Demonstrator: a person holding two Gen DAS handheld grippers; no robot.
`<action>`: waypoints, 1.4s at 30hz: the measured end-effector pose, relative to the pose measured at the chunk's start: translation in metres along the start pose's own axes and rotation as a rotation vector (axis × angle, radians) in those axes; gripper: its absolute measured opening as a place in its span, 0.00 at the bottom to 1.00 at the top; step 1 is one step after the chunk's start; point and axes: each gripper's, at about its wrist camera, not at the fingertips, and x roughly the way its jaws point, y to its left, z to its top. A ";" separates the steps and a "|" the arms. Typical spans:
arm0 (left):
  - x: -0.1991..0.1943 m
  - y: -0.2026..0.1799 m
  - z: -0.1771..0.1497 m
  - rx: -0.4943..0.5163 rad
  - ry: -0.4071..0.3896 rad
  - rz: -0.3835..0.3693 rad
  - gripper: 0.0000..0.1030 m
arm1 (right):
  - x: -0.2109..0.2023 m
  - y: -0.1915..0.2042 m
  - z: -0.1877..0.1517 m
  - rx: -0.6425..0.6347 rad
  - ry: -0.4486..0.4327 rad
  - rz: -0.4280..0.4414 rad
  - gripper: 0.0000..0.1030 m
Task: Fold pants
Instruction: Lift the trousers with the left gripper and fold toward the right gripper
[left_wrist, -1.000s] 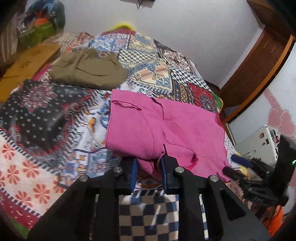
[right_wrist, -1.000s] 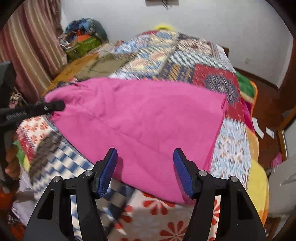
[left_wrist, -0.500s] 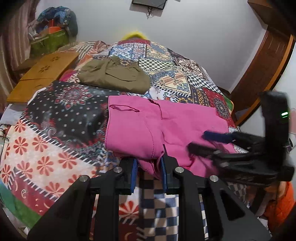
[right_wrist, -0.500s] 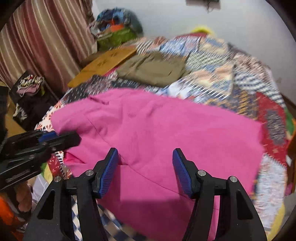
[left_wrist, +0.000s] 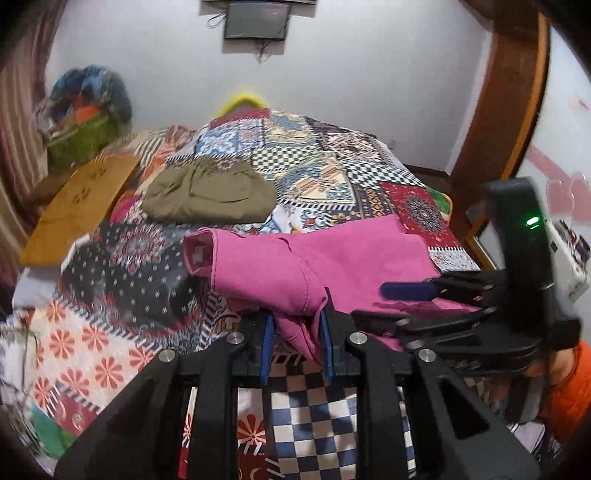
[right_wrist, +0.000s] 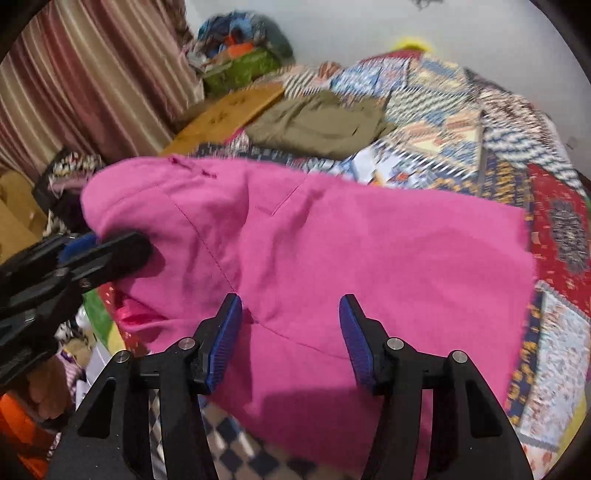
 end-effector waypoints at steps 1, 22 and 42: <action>-0.001 -0.003 0.003 0.015 -0.002 0.001 0.21 | -0.007 -0.002 -0.003 0.000 -0.012 -0.011 0.50; 0.005 -0.083 0.033 0.172 -0.015 -0.136 0.21 | -0.006 -0.029 -0.043 0.050 0.019 -0.014 0.53; 0.020 -0.120 0.038 0.275 0.014 -0.179 0.21 | -0.026 -0.092 -0.072 0.244 -0.003 -0.067 0.53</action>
